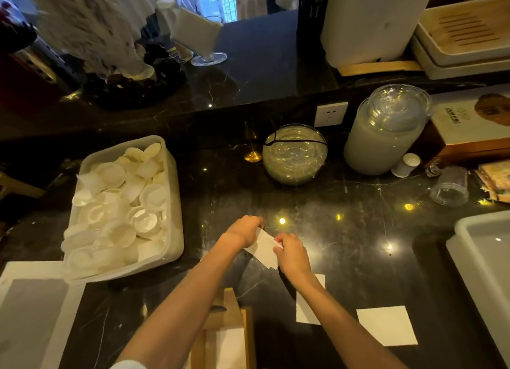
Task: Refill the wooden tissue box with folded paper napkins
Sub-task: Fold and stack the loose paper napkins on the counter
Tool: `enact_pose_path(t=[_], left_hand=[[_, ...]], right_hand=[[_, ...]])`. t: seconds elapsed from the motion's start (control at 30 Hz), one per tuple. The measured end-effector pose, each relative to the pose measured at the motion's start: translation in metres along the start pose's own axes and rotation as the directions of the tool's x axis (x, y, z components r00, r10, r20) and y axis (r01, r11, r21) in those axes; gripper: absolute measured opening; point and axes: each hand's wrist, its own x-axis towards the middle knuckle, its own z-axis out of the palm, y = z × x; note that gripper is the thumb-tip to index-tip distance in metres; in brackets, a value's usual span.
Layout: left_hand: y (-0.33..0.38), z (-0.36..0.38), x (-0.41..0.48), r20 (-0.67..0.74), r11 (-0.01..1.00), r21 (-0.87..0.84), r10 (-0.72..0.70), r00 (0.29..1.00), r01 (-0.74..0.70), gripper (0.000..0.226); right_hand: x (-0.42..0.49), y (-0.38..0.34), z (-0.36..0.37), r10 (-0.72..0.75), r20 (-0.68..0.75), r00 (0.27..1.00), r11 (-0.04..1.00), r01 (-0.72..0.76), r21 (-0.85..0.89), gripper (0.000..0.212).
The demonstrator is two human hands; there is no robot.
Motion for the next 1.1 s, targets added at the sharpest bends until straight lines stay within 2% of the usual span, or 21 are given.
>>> enact_pose_path(t=[0.13, 0.4, 0.5, 0.67, 0.77, 0.83, 0.9, 0.97, 1.03, 1.1], left_hand=[[-0.001, 0.003, 0.004, -0.017, 1.0, -0.022, 0.009, 1.0, -0.01, 0.031], [-0.001, 0.014, 0.009, -0.022, 0.996, 0.073, 0.047, 0.999, -0.046, 0.035], [0.001, 0.018, 0.008, -0.059, 0.984, 0.168, 0.067, 0.996, -0.057, 0.039], [0.007, 0.022, 0.006, -0.109, 0.951, 0.308, 0.062, 0.992, -0.026, 0.05], [0.013, 0.021, 0.002, -0.078, 0.984, 0.177, -0.002, 0.997, 0.016, 0.043], [0.014, 0.016, -0.003, -0.044, 1.0, 0.009, -0.024, 0.999, 0.024, 0.036], [0.016, 0.009, -0.011, -0.03, 0.985, -0.172, -0.002, 1.0, -0.003, 0.032], [0.022, -0.001, -0.025, -0.04, 0.95, -0.308, 0.039, 0.998, -0.049, 0.037], [0.03, -0.009, -0.044, -0.08, 0.887, -0.452, 0.061, 0.995, -0.091, 0.035], [0.039, -0.011, -0.068, -0.121, 0.796, -0.593, 0.065, 0.991, -0.125, 0.031]], right_hand=[[0.001, 0.004, -0.002, 0.006, -0.025, 1.0, 1.0, -0.007, -0.02, 0.021], [-0.004, 0.004, -0.001, -0.007, -0.058, 0.998, 0.999, 0.004, -0.044, 0.025], [-0.003, 0.005, 0.001, -0.01, -0.066, 0.998, 0.997, 0.005, -0.072, 0.024], [-0.002, 0.003, 0.003, 0.027, -0.109, 0.994, 0.976, -0.05, -0.211, 0.024], [0.0, 0.002, 0.001, 0.037, -0.106, 0.994, 0.973, -0.06, -0.225, 0.023], [0.0, 0.005, -0.001, 0.023, -0.095, 0.995, 0.978, -0.042, -0.207, 0.024], [-0.002, 0.011, -0.005, 0.002, -0.065, 0.998, 0.994, -0.009, -0.111, 0.027], [-0.007, 0.02, -0.015, -0.016, -0.027, 1.0, 0.998, 0.018, 0.058, 0.033], [-0.019, 0.028, -0.03, -0.012, 0.024, 1.0, 0.958, 0.005, 0.288, 0.042], [-0.04, 0.034, -0.048, 0.023, 0.121, 0.992, 0.79, -0.093, 0.607, 0.045]])
